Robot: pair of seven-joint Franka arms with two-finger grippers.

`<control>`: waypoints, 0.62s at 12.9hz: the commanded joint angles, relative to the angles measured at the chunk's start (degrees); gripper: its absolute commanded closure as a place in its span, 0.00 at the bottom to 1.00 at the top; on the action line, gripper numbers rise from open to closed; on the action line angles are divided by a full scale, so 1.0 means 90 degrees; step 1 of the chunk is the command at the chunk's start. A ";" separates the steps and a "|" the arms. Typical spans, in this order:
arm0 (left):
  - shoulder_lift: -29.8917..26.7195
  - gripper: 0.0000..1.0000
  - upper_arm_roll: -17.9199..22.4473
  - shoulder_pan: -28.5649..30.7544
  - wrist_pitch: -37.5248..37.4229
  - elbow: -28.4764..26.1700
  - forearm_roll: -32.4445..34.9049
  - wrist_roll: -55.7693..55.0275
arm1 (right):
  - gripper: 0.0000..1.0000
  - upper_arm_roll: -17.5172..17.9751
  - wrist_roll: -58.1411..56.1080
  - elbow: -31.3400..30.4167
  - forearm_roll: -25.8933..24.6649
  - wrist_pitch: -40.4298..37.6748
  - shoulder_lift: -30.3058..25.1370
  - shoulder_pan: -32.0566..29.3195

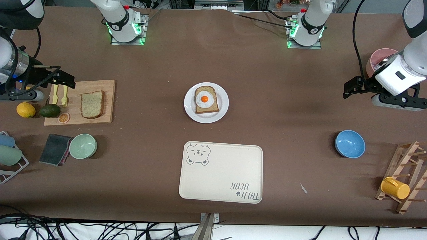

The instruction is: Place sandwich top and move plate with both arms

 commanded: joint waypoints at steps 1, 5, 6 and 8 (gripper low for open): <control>0.0070 0.00 -0.0006 -0.0025 -0.0113 0.0185 0.0096 -0.0060 | 0.00 0.0041 0.0026 0.0082 -0.0009 -0.0114 -0.0016 -0.0045; 0.0080 0.00 -0.0006 -0.0025 -0.0104 0.0185 0.0096 -0.0060 | 0.00 0.0041 0.0036 0.0082 -0.0009 -0.0114 -0.0016 -0.0045; 0.0070 0.00 -0.0006 0.0014 -0.0104 0.0185 0.0096 -0.0060 | 0.00 0.0041 0.0027 0.0082 -0.0009 -0.0114 -0.0016 -0.0045; 0.0060 0.00 -0.0006 0.0034 -0.0113 0.0185 0.0086 -0.0050 | 0.00 0.0041 0.0027 0.0082 -0.0009 -0.0114 -0.0016 -0.0045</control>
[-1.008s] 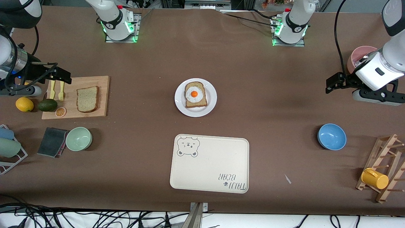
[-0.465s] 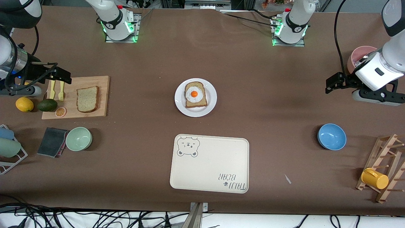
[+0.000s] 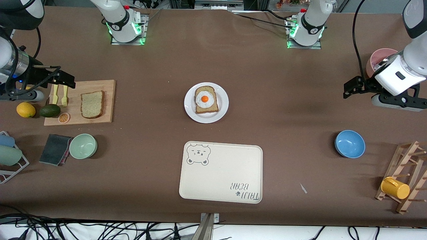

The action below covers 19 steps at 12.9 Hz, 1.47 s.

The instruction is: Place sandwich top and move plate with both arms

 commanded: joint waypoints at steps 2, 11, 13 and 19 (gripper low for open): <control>0.0068 0.00 -0.0024 -0.0038 -0.0114 0.0176 0.0086 -0.0060 | 0.00 0.0041 0.0025 0.0082 -0.0009 -0.0112 -0.0016 -0.0045; 0.0136 0.00 -0.0024 -0.0058 -0.0123 0.0176 0.0086 -0.0060 | 0.00 0.0051 -0.0121 0.0102 -0.0077 -0.0091 0.0110 0.0004; 0.0136 0.00 -0.0033 -0.0068 -0.0123 0.0176 0.0086 -0.0060 | 0.00 0.0148 -0.0160 0.0082 -0.0097 -0.0150 0.0489 0.0053; 0.0146 0.00 -0.0033 -0.0078 -0.0114 0.0176 0.0086 -0.0060 | 0.00 0.0178 0.0520 -0.1173 -0.1347 0.0920 0.0883 0.0160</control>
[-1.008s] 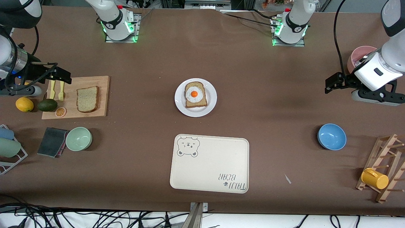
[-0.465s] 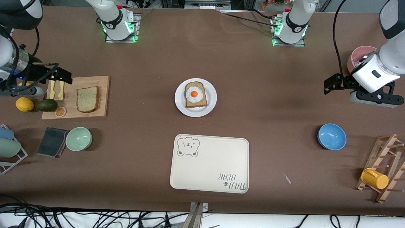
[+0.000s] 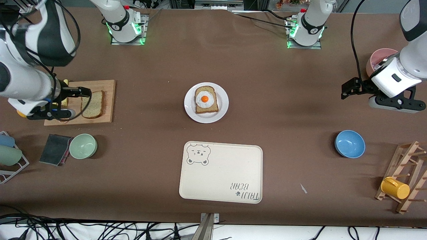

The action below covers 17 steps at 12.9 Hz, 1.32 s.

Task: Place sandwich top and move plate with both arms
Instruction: 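Reach the right gripper down to the bread slice on the board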

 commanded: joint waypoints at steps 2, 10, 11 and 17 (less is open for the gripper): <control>0.0080 0.00 0.0001 -0.0052 -0.0113 0.0176 0.0086 -0.0060 | 0.00 0.0045 0.1291 -0.1441 -0.0711 0.1255 -0.0182 0.0101; 0.0138 0.00 0.0001 -0.0072 -0.0113 0.0185 0.0086 -0.0060 | 0.00 0.0006 0.2409 -0.2217 -0.1398 0.2294 0.0851 0.0259; 0.0138 0.00 0.0011 -0.0072 -0.0113 0.0176 0.0086 -0.0060 | 0.00 -0.0013 0.2419 -0.2188 -0.1543 0.2323 0.0969 0.0239; 0.0168 0.00 0.0001 -0.0091 -0.0113 0.0176 0.0086 -0.0060 | 0.11 -0.0228 0.2409 -0.2148 -0.1759 0.2625 0.1410 0.0151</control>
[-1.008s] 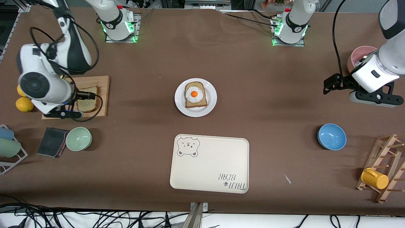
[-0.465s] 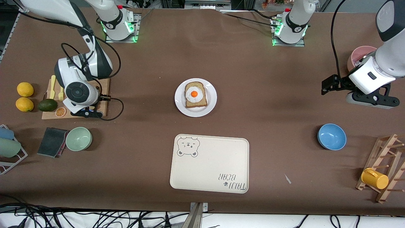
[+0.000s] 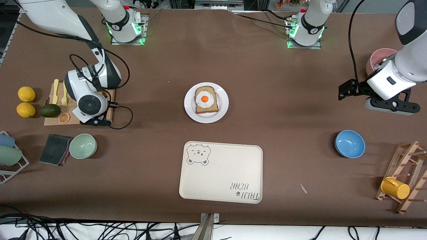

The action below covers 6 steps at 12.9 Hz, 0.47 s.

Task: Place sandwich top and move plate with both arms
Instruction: 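Reach the right gripper down to the bread slice on the board, then close the right gripper on the bread slice and lift it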

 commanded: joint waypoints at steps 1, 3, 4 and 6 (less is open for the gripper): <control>0.0077 0.00 0.0017 -0.0039 -0.0113 0.0185 0.0096 -0.0060 | 0.20 -0.0043 0.0073 0.0069 -0.0151 0.0116 0.0142 -0.0076; 0.0077 0.00 0.0017 -0.0049 -0.0113 0.0176 0.0086 -0.0060 | 0.32 -0.0043 0.0073 0.0069 -0.0142 0.0184 0.0230 -0.0096; 0.0077 0.00 0.0017 -0.0058 -0.0113 0.0176 0.0096 -0.0060 | 0.37 -0.0043 0.0073 0.0069 -0.0132 0.0185 0.0240 -0.0134; 0.0077 0.00 0.0017 -0.0088 -0.0113 0.0176 0.0096 -0.0060 | 0.53 -0.0043 0.0073 0.0069 -0.0132 0.0204 0.0259 -0.0154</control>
